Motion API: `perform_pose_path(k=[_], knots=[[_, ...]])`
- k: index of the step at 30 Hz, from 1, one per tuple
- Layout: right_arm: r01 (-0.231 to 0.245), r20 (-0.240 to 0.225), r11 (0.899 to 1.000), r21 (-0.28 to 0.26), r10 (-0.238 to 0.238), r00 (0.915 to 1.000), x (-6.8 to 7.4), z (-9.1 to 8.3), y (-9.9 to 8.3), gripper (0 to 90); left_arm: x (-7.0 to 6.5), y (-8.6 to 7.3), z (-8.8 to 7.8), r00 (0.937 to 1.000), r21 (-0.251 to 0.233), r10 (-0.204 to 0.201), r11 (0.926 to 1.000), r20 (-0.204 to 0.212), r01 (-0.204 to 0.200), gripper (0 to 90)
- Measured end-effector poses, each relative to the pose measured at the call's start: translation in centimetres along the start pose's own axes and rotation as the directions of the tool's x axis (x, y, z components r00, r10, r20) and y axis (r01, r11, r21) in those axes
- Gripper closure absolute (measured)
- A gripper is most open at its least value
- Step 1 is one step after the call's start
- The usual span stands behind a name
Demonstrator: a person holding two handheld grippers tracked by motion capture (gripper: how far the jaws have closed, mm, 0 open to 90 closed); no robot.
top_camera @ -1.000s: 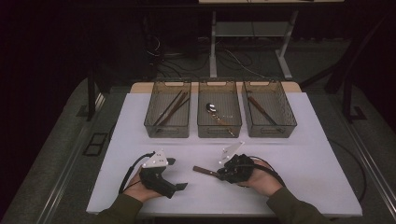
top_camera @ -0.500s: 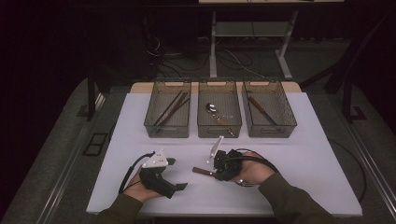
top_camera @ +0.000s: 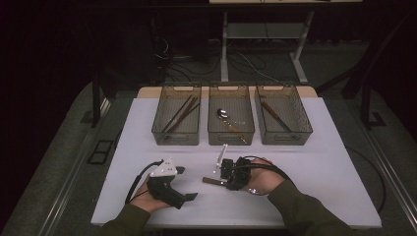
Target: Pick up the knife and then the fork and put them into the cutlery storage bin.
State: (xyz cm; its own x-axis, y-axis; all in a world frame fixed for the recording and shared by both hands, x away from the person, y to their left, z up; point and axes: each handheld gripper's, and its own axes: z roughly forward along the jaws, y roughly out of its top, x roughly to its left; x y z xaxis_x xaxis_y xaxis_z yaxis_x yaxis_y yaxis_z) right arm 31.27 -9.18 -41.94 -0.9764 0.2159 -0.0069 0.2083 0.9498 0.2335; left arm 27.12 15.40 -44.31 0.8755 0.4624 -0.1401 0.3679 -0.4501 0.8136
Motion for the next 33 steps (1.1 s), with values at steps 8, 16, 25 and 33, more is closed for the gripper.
perform_pose_path(k=[8,16,25,33], knots=[[-0.053,0.000,0.997,-0.063,0.053,0.9986,-0.6,-0.7,-1.2,76.7,0.0,0.0,0.0,1.0000,0.000,0.001,1.0000,-0.001,-0.001,0.0],[-0.132,-0.008,0.978,-0.163,0.132,0.9912,-2.1,-2.2,-3.0,76.7,0.0,0.0,0.0,1.0000,0.000,-0.002,1.0000,0.000,0.002,0.0],[-0.201,-0.007,0.943,-0.267,0.206,0.9785,-3.4,-4.6,-5.1,76.7,0.0,0.0,0.0,1.0000,0.001,-0.005,1.0000,0.000,0.005,0.0],[-0.270,-0.021,0.890,-0.367,0.282,0.9591,-4.4,-6.8,-7.1,76.6,0.0,0.0,0.0,1.0000,0.002,-0.004,1.0000,0.000,0.004,0.0]])
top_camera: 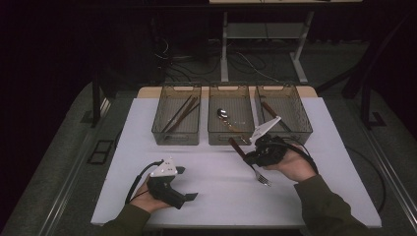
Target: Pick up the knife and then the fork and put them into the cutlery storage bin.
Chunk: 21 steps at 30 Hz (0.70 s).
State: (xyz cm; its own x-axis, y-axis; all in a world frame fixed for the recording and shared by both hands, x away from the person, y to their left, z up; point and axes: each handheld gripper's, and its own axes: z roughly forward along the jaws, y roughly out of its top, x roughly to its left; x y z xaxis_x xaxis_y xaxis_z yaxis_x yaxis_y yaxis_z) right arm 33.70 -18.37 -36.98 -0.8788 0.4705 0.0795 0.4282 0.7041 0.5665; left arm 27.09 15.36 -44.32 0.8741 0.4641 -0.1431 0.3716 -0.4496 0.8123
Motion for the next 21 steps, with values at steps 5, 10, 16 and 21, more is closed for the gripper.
perform_pose_path(k=[5,10,16,21], knots=[[-0.054,0.001,0.996,-0.067,0.055,0.9985,-0.9,-1.5,-0.6,76.6,0.0,0.0,0.0,1.0000,0.000,-0.001,1.0000,0.000,0.001,0.0],[-0.082,0.012,0.989,-0.125,0.084,0.9964,-1.6,-2.9,-1.2,76.6,0.0,0.0,0.0,1.0000,0.000,0.003,1.0000,0.000,-0.003,0.0],[-0.108,0.023,0.976,-0.187,0.115,0.9932,-2.5,-4.5,-2.0,76.6,0.1,0.0,0.0,1.0000,0.000,0.003,1.0000,0.001,-0.003,0.0],[-0.130,0.035,0.964,-0.230,0.142,0.9893,-3.2,-6.0,-2.5,76.6,0.0,0.0,0.0,1.0000,0.000,0.002,1.0000,0.000,-0.002,0.0]])
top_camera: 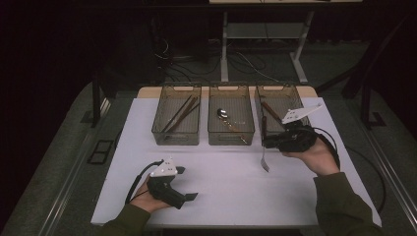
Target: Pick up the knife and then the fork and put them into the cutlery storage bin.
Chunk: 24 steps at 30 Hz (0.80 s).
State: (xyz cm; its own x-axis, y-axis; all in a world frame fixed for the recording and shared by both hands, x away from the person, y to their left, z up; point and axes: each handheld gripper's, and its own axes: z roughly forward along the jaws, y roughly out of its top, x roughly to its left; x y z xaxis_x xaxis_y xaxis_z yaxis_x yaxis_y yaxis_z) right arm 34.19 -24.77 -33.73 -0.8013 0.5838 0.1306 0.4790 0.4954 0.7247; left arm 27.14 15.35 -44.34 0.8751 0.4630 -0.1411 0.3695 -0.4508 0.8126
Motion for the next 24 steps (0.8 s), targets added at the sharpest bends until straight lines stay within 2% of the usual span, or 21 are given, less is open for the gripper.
perform_pose_path(k=[10,15,17,21,24], knots=[[-0.039,0.080,0.997,-0.071,0.044,0.9958,-2.2,-3.4,1.3,76.6,0.1,0.0,0.0,1.0000,-0.003,-0.003,1.0000,0.001,0.003,0.0],[-0.063,0.151,0.992,-0.107,0.079,0.9854,-3.9,-5.5,2.5,76.6,0.1,0.0,0.0,1.0000,-0.003,-0.005,1.0000,0.002,0.005,0.0],[-0.071,0.186,0.991,-0.110,0.091,0.9783,-4.8,-6.3,3.1,76.6,0.0,0.0,0.0,0.9999,-0.002,-0.011,0.9999,0.003,0.011,0.0],[-0.095,0.281,0.991,-0.100,0.119,0.9521,-7.3,-7.2,4.2,76.5,0.1,0.0,0.0,1.0000,-0.003,-0.006,1.0000,0.004,0.006,0.0],[-0.140,0.325,0.986,-0.088,0.161,0.9320,-9.4,-7.1,4.5,76.5,0.1,0.0,0.0,0.9999,-0.002,-0.013,0.9999,0.003,0.013,0.0]])
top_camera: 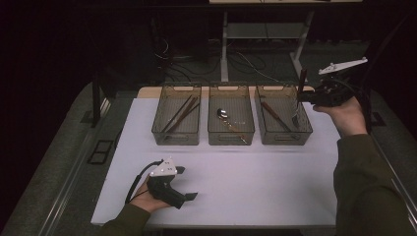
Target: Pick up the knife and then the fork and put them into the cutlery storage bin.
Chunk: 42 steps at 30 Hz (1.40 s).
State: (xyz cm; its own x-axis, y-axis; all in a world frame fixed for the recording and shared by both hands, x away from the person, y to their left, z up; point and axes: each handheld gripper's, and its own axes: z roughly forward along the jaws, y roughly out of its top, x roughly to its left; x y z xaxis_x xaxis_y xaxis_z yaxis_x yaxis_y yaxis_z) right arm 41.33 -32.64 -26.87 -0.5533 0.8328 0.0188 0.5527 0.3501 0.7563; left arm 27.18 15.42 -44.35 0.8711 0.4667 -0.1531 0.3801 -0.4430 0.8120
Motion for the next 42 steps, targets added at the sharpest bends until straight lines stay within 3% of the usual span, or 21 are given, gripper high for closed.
perform_pose_path(k=[4,8,15,22,25,28,31,35,42], knots=[[-0.054,0.014,0.997,0.063,0.054,0.9985,-2.2,2.1,-0.2,76.5,0.0,0.0,-0.1,1.0000,-0.002,0.001,1.0000,0.001,-0.001,0.0],[-0.075,0.046,0.986,0.148,0.069,0.9965,-3.4,4.3,-0.9,76.5,0.1,0.0,-0.1,1.0000,-0.002,0.002,1.0000,0.003,-0.002,0.0],[-0.101,0.038,0.964,0.246,0.095,0.9948,-3.6,7.8,-2.4,76.4,0.1,0.0,-0.1,1.0000,-0.005,0.001,1.0000,0.003,-0.001,0.0],[-0.141,0.053,0.967,0.212,0.133,0.9897,-3.2,9.9,-3.4,74.5,0.1,0.0,-0.1,1.0000,-0.005,-0.002,1.0000,0.005,0.002,0.0],[-0.175,0.050,0.968,0.179,0.168,0.9845,-3.2,10.2,-3.7,61.2,0.2,0.0,-0.1,1.0000,-0.005,-0.001,1.0000,0.006,0.001,0.0],[-0.163,0.051,0.974,0.155,0.157,0.9863,-3.0,10.0,-3.8,54.6,0.2,0.0,-0.1,1.0000,-0.005,0.000,1.0000,0.005,0.000,0.0],[-0.139,0.031,0.985,0.103,0.136,0.9902,-2.6,9.5,-4.1,45.2,0.2,0.0,-0.1,1.0000,-0.009,-0.002,1.0000,0.001,0.002,0.0],[-0.122,0.004,0.992,0.035,0.122,0.9926,-1.9,8.6,-4.7,35.0,0.3,0.1,-0.2,1.0000,-0.008,-0.001,1.0000,-0.003,0.001,0.0],[-0.097,-0.039,0.994,-0.052,0.096,0.9947,0.5,7.5,-6.1,21.2,0.7,0.1,-0.4,1.0000,-0.006,0.002,1.0000,-0.005,-0.002,0.0]])
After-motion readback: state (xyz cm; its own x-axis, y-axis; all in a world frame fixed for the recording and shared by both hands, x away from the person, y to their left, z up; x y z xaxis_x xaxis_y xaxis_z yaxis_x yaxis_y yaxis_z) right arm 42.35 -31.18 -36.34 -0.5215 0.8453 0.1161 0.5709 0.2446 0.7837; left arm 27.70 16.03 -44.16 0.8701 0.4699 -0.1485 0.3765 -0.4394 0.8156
